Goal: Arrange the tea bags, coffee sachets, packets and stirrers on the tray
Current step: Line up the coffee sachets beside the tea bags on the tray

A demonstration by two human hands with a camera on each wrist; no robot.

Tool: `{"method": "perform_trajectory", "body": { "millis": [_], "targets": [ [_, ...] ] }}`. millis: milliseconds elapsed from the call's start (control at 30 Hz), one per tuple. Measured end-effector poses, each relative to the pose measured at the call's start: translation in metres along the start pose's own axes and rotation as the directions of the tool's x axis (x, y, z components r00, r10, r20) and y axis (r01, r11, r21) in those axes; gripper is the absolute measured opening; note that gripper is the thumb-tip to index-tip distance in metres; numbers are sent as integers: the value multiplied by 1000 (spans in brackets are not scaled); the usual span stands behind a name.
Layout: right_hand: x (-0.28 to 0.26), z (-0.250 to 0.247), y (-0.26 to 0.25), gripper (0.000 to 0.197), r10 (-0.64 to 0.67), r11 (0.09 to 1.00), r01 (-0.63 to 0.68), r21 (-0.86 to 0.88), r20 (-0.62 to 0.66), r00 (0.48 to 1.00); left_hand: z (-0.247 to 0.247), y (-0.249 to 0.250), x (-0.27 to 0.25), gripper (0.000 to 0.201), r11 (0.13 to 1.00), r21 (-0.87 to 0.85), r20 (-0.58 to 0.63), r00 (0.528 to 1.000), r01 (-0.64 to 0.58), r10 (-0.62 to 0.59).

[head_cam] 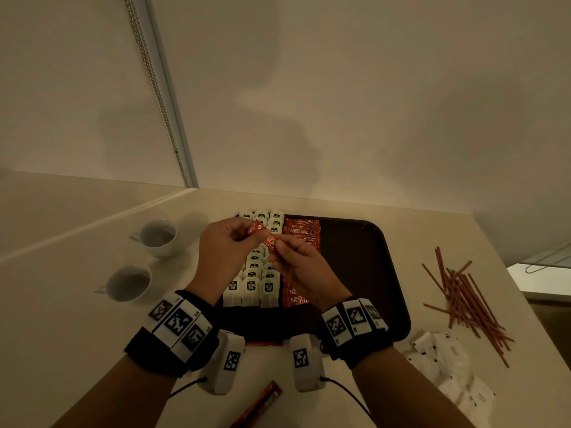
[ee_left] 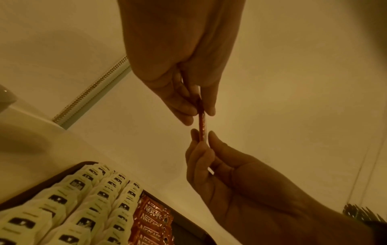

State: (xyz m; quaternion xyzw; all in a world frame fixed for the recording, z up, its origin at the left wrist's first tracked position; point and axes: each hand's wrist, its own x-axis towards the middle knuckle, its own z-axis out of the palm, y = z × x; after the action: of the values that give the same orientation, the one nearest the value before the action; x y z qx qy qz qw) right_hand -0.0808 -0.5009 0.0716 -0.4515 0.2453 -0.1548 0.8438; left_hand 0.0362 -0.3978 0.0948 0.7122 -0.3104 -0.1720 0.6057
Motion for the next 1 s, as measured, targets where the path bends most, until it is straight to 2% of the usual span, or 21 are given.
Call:
{"method": "perform_trajectory", "body": {
  "millis": [67,167,267,367,500,600,733,867,1000],
  "targets": [
    [0,-1,1,18,-19,999,19,-39,6,1000,-1,-3,1,13,1000,24,47,999,19,-20],
    [0,-7,-2,16,-55,980,54,-189,-2,998,-5,-8,3,14,996,33,82,993,80,-82],
    [-3,-15,-11,15,-111,931,105,-351,3,994,-8,-12,0,14,984,-56,105,981,170,-164],
    [-3,-22,-20,14,-145,838,149,-524,49,988,-6,-15,-5,12,964,-113,131,965,241,-226],
    [-4,-36,-23,12,-160,626,162,-763,77,984,-2,-18,-11,11,957,-121,160,957,264,-243],
    [-10,-57,-19,13,-113,558,91,-825,33,993,-5,-22,-17,17,967,-29,243,940,255,-240],
    [-23,-95,0,14,-26,492,-72,-868,-97,995,-34,-38,-25,17,954,117,320,899,277,-300],
    [-32,-119,25,14,83,351,-213,-912,-196,977,-72,-63,-50,14,921,245,291,883,304,-369],
    [-29,-124,40,12,120,330,-224,-917,-195,973,-105,-84,-86,15,862,256,200,848,439,-491]
  ]
}}
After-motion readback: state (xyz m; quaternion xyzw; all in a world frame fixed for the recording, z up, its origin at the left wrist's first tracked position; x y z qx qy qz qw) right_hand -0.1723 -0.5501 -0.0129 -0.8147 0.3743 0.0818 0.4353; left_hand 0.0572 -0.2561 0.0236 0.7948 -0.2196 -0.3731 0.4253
